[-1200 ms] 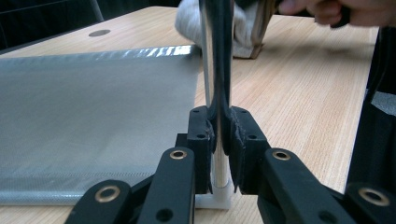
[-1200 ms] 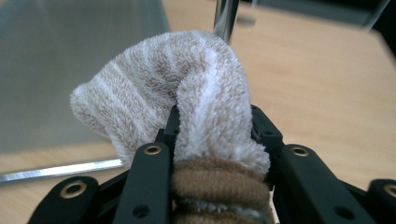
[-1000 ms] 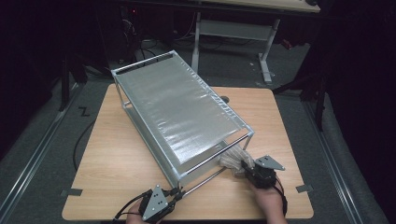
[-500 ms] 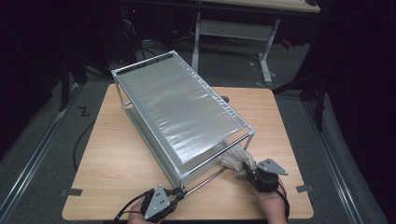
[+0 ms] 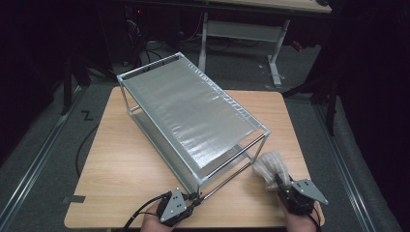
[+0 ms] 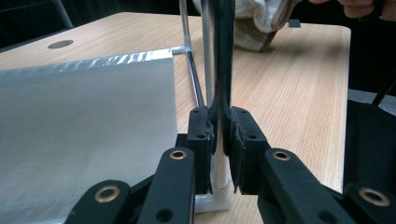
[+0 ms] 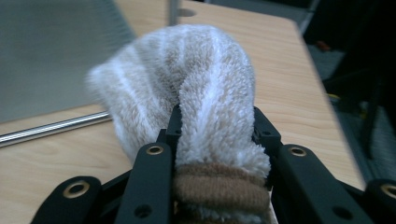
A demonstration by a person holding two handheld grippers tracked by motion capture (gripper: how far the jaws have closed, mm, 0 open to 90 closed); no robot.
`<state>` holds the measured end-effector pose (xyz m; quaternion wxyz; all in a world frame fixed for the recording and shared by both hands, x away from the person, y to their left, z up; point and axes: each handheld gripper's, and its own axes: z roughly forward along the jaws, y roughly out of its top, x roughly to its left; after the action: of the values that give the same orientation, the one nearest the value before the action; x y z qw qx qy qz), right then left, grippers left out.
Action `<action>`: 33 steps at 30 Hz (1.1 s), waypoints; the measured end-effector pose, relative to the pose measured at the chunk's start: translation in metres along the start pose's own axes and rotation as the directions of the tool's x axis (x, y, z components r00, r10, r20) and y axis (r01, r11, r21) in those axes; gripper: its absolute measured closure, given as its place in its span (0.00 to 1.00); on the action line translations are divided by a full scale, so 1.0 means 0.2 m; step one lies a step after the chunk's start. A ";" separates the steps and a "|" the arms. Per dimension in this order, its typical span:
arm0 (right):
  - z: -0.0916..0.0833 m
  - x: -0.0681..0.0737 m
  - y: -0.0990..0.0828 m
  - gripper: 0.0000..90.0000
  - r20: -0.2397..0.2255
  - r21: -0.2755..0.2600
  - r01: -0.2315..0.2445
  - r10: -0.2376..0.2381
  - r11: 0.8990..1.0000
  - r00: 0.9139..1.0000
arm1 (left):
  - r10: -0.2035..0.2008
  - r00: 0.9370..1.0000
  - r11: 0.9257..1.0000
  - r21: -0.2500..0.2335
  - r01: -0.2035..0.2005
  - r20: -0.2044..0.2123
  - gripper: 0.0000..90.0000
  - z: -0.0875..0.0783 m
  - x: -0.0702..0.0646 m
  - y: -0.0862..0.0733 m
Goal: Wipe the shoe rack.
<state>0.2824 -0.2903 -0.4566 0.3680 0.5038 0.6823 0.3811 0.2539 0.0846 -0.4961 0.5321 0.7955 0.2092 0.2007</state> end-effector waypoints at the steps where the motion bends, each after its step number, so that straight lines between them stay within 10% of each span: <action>1: -0.01 -0.02 0.00 0.76 0.018 -0.006 -0.009 0.009 1.000 1.000 | 0.001 1.000 1.000 0.000 -0.001 0.000 0.88 0.00 0.00 0.00; 13: 0.05 -0.08 0.05 0.75 0.056 -0.063 -0.048 0.052 0.997 0.997 | -0.017 0.999 1.000 0.014 0.018 -0.050 0.88 -0.10 0.00 -0.03; 25: 0.26 0.08 0.21 0.75 -0.019 -0.110 0.014 -0.016 0.994 1.000 | -0.041 0.984 0.998 0.033 0.048 -0.173 0.88 -0.28 0.00 -0.10; 33: 0.18 0.19 0.31 0.75 -0.055 -0.229 0.065 -0.080 0.971 0.995 | -0.048 0.980 0.998 0.035 0.056 -0.195 0.88 -0.31 0.01 -0.11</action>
<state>0.3311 -0.2348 -0.4210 0.4149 0.4206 0.6636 0.4589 0.2190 0.1400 -0.4953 0.4981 0.7770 0.2846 0.2591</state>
